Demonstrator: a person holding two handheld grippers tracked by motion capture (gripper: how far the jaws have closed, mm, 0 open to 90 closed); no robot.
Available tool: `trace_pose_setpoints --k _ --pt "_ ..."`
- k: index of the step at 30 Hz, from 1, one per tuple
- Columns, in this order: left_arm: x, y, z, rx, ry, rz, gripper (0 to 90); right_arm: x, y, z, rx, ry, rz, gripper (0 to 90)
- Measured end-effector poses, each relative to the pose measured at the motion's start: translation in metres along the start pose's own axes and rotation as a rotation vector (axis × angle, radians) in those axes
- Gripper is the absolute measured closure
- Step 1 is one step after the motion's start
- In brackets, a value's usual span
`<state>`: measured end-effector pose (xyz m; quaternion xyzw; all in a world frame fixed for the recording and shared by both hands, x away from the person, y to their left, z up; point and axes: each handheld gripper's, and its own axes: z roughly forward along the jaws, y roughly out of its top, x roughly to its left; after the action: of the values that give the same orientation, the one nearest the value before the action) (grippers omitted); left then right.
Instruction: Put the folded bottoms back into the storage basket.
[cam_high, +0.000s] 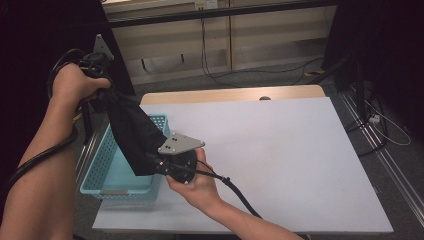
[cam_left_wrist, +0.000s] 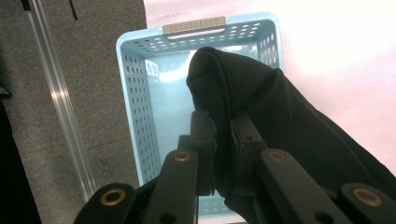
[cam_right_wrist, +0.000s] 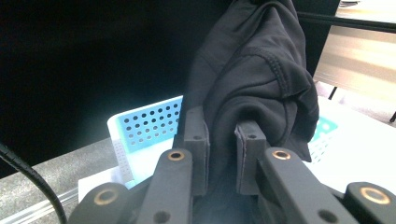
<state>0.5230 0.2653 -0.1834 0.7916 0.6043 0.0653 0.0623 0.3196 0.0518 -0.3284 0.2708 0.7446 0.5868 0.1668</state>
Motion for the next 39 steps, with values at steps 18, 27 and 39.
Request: trace_pose_setpoints --k 18,27,39 --pt "0.011 -0.006 0.007 -0.002 0.014 -0.013 82.6 0.007 -0.001 0.012 -0.001 0.026 -0.003 78.3" --pt "0.017 -0.01 0.009 -0.007 0.009 -0.013 82.5 0.012 -0.004 0.018 0.003 0.039 -0.003 78.2" --pt "0.031 -0.013 0.013 -0.013 0.007 -0.033 82.5 0.016 -0.006 0.029 0.006 0.057 0.0 78.0"
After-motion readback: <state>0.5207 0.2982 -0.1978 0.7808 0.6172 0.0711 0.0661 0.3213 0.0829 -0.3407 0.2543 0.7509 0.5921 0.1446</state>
